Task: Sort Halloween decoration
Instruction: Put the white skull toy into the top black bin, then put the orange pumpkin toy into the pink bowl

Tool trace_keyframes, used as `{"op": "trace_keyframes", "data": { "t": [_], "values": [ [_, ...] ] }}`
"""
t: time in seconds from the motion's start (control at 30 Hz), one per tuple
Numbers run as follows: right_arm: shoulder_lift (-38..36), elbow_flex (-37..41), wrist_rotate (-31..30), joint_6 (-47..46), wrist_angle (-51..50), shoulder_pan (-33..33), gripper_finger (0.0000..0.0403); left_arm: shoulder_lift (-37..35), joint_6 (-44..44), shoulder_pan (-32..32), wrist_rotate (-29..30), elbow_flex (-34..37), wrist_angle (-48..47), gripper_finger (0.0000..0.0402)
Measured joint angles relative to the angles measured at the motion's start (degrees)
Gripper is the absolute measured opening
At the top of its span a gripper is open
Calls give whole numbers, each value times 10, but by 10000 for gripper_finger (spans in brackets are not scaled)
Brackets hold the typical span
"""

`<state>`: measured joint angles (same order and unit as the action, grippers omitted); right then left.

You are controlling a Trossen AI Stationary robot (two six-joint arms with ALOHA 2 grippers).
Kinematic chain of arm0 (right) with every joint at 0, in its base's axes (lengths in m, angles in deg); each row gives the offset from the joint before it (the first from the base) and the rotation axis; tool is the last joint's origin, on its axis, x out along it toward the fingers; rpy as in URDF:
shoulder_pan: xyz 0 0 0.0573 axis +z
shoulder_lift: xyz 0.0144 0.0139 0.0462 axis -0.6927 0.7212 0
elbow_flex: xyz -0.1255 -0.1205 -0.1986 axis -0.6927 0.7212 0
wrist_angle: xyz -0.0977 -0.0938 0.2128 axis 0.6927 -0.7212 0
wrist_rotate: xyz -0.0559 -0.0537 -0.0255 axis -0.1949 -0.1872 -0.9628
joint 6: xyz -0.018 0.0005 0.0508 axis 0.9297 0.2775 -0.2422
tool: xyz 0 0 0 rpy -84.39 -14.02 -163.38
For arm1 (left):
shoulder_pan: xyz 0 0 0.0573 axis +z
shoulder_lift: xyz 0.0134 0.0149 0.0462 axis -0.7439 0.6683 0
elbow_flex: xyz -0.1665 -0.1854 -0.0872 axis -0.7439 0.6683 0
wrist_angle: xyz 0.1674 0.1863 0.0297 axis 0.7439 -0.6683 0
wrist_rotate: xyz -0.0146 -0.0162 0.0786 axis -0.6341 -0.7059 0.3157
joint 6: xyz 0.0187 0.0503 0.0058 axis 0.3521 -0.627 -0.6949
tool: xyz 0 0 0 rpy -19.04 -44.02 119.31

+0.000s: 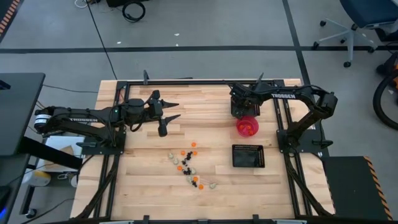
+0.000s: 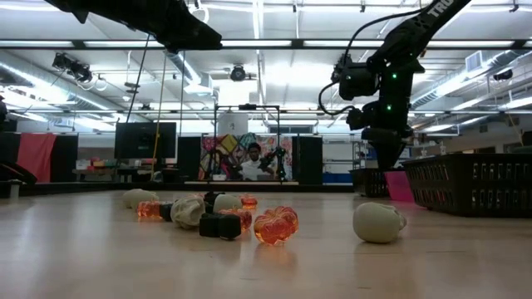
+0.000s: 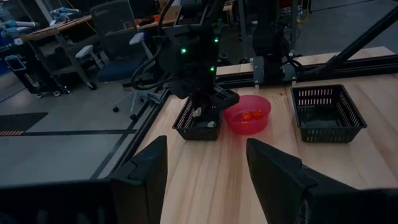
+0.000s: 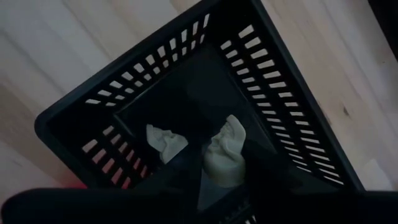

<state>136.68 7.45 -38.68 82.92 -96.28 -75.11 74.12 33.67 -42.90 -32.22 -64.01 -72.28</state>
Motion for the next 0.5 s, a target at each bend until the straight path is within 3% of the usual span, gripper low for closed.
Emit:
{"op": "trace_keyframes", "data": {
  "t": [0.5],
  "values": [
    [0,0,1,2,4,0,171,0,0,0,0,0,0,192]
  ]
}}
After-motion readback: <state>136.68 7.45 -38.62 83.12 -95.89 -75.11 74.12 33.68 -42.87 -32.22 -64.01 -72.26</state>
